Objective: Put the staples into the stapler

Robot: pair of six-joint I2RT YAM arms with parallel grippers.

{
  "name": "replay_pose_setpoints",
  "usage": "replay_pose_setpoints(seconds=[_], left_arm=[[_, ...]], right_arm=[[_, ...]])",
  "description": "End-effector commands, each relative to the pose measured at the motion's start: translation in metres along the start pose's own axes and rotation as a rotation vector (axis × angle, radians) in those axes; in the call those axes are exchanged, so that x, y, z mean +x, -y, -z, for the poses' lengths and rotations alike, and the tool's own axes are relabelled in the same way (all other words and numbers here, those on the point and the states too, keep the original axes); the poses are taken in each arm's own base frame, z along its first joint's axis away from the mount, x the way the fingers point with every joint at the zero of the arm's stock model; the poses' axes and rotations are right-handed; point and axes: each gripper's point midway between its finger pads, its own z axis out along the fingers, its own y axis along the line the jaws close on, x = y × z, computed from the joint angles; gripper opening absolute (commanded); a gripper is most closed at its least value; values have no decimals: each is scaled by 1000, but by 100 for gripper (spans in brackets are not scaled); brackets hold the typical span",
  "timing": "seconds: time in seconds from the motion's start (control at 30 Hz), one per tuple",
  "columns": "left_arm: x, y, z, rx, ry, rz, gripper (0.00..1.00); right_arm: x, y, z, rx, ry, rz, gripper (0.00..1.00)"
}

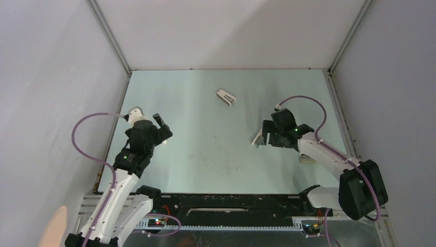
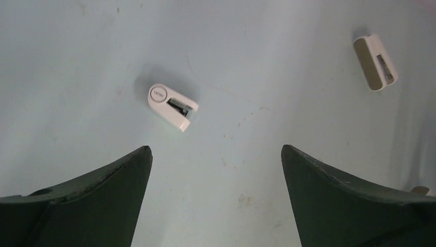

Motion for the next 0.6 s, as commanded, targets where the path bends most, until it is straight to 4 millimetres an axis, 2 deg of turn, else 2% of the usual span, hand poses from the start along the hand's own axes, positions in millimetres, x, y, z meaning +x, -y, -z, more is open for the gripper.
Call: replay_pose_setpoints(seconds=[0.0,0.1,0.2,0.43,0.57], left_arm=[[6,-3,-3,-43,-9,113,100],[8,-7,-2,-67,-27,111,100],[14,-9,-2,-67,-36,115,100],[20,10,-6,39,-57,125,100],[15,21,-2,85,-76,109,100]], right_arm=[[-18,1,-8,37,73,-7,83],[-24,10,-15,51,75,-24,83],[-39,26,-22,95,81,-68,83],[-95,60,-45,162,113,-153,85],[-118,66,-62,203,101,-113,89]])
